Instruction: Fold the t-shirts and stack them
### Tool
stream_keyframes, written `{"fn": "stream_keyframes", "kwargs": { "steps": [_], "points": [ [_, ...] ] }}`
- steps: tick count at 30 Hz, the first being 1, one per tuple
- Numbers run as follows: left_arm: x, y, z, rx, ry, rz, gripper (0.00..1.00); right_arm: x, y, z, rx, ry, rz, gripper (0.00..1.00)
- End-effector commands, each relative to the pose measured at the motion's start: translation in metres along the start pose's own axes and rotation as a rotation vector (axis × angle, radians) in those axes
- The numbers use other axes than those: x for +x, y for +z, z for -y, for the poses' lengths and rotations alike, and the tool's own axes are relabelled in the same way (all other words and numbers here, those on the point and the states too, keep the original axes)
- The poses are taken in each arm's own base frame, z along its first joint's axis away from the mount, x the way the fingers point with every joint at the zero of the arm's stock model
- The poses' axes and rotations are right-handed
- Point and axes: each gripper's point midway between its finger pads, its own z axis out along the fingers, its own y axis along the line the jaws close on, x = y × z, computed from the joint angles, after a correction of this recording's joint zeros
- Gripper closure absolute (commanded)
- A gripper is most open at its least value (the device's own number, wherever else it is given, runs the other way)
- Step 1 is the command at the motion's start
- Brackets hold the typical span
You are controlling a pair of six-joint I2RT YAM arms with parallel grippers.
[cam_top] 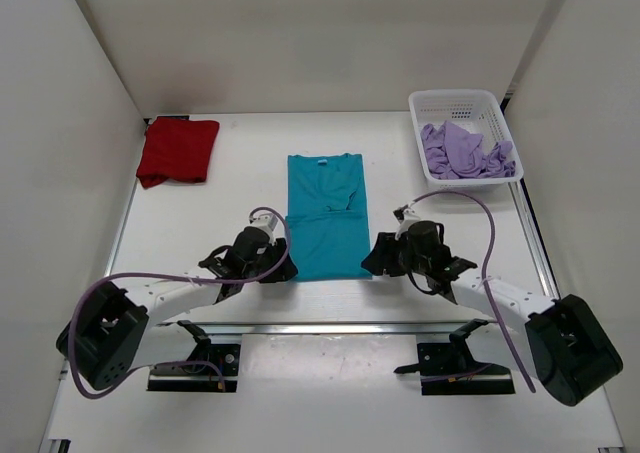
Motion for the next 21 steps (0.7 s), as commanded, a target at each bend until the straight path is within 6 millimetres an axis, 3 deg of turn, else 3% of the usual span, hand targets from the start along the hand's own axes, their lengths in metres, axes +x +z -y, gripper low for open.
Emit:
{"fn": "stream_keyframes", "kwargs": {
  "steps": [1,3,7,8,10,13,15,17,19,21],
  "points": [
    [0.011,0.003,-0.010,-0.032,0.016,-0.019,0.37,0.010,-0.003,0.021,0.070,0.033,-0.009,0.48],
    [0.022,0.005,-0.018,-0.050,0.004,-0.052,0.31,0.017,-0.001,0.020,0.050,0.038,-0.042,0.49],
    [0.024,0.012,-0.011,-0.040,0.012,-0.055,0.21,0.024,0.005,0.018,0.044,0.034,-0.076,0.59],
    [0.022,0.014,-0.008,-0.031,0.006,-0.046,0.26,0.025,0.006,0.018,0.043,0.043,-0.082,0.62],
    [0.031,0.015,-0.008,-0.020,-0.003,-0.066,0.46,0.025,0.007,0.016,0.031,0.041,-0.085,0.64],
    [0.033,0.015,-0.011,-0.024,-0.007,-0.081,0.62,0.027,0.007,0.014,0.014,0.054,-0.081,0.69],
    [0.032,0.014,-0.011,-0.025,-0.009,-0.081,0.67,0.028,0.009,0.017,0.022,0.059,-0.083,0.79],
    [0.035,0.012,-0.006,-0.001,-0.005,-0.094,0.65,0.026,0.011,0.015,0.011,0.060,-0.084,0.86],
    [0.038,0.011,-0.004,0.000,0.005,-0.117,0.56,0.029,0.012,0.015,0.019,0.056,-0.094,0.87],
    [0.042,0.009,-0.004,-0.004,0.023,-0.129,0.47,0.027,0.011,0.010,0.007,0.057,-0.082,0.81]
  ]
}}
